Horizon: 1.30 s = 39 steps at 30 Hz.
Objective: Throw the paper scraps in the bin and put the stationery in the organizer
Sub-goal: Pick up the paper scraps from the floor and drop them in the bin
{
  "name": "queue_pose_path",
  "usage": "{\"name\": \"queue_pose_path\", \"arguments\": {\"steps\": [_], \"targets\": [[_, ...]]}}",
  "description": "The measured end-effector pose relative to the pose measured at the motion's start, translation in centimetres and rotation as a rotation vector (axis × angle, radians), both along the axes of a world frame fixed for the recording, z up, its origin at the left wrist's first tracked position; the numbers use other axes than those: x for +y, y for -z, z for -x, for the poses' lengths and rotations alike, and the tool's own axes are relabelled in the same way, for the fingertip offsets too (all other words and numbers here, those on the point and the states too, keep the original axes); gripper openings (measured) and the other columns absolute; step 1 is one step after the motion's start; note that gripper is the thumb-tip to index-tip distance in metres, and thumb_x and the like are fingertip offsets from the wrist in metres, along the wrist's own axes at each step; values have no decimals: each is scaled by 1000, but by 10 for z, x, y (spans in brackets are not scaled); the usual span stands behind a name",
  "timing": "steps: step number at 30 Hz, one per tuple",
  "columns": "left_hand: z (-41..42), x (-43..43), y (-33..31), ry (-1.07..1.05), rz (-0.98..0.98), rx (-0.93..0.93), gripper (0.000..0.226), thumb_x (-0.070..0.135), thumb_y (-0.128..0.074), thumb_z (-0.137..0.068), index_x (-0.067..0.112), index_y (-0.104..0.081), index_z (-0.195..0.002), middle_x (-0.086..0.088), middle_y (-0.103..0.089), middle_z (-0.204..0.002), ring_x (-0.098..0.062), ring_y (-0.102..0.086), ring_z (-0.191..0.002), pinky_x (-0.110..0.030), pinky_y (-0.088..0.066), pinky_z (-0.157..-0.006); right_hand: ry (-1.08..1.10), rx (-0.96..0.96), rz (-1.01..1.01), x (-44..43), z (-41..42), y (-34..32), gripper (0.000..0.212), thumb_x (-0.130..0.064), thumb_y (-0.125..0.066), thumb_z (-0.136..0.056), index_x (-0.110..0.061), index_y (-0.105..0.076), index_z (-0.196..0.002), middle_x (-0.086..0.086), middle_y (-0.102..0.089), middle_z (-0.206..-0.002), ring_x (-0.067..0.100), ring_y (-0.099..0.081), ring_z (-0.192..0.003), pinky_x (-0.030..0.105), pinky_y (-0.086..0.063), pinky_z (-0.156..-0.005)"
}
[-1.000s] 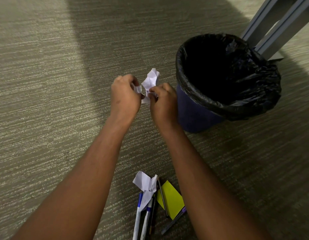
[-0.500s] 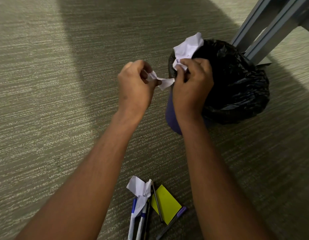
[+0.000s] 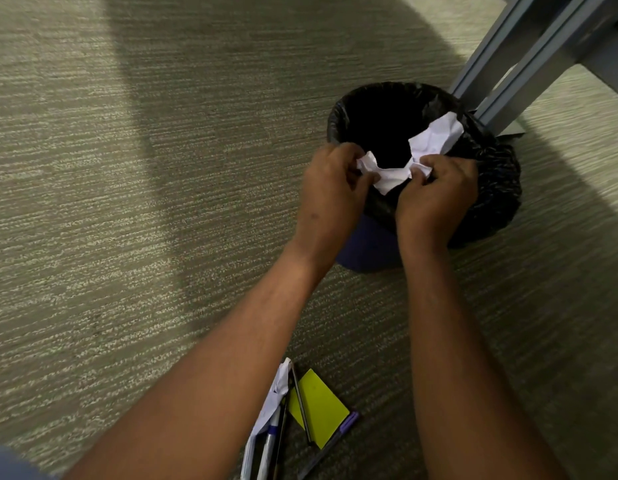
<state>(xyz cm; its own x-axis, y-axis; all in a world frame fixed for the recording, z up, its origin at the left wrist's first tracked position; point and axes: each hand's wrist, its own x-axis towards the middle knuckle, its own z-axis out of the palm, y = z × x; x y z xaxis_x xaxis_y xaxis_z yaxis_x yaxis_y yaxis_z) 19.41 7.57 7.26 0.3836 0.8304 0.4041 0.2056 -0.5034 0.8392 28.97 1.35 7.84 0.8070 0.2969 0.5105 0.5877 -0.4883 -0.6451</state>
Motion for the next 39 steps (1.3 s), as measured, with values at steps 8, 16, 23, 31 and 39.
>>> {"name": "queue_pose_path", "arguments": {"steps": [8,16,23,31,39], "targets": [[-3,-4,-2,29,-6,41,37,10,-73,-73,5,-65,-109,-9,-69,-98,-14,-64,-77,-20,-49,-74,54,12,93,-10,-8,2,29,-12,-58,-90,-10,-63,-119,8,-60,-125,24,-55,-116,18,-37,-85],[18,9,-8,-92,-21,59,15,16,-69,-77,9,-70,-91,-4,-69,-88,-13,-62,-73,-20,-49,-69,-75,-103,-39,0,14,-13,20,-10,-56,-89,-6,-68,-105,11,-61,-112,23,-59,-102,26,-50,-84],[42,37,-8,-148,-2,93,12,23,-76,-72,15,-69,-78,4,-66,-76,-5,-59,-65,-8,-45,-58,-205,-245,-221,17,41,-11,16,-3,-56,-88,3,-69,-95,18,-62,-100,25,-63,-87,38,-55,-71],[62,49,3,-23,188,314,16,23,-80,-68,22,-68,-77,11,-65,-71,5,-55,-57,-6,-40,-46,-431,-272,-231,31,77,3,11,6,-57,-83,7,-67,-86,22,-61,-92,21,-61,-79,19,-49,-67],[88,48,29,90,531,781,26,19,-80,-67,13,-70,-91,-3,-68,-91,-11,-59,-65,-23,-47,-59,-509,-179,-44,25,102,52,9,5,-56,-82,5,-65,-84,19,-60,-91,26,-60,-78,37,-54,-62]]}}
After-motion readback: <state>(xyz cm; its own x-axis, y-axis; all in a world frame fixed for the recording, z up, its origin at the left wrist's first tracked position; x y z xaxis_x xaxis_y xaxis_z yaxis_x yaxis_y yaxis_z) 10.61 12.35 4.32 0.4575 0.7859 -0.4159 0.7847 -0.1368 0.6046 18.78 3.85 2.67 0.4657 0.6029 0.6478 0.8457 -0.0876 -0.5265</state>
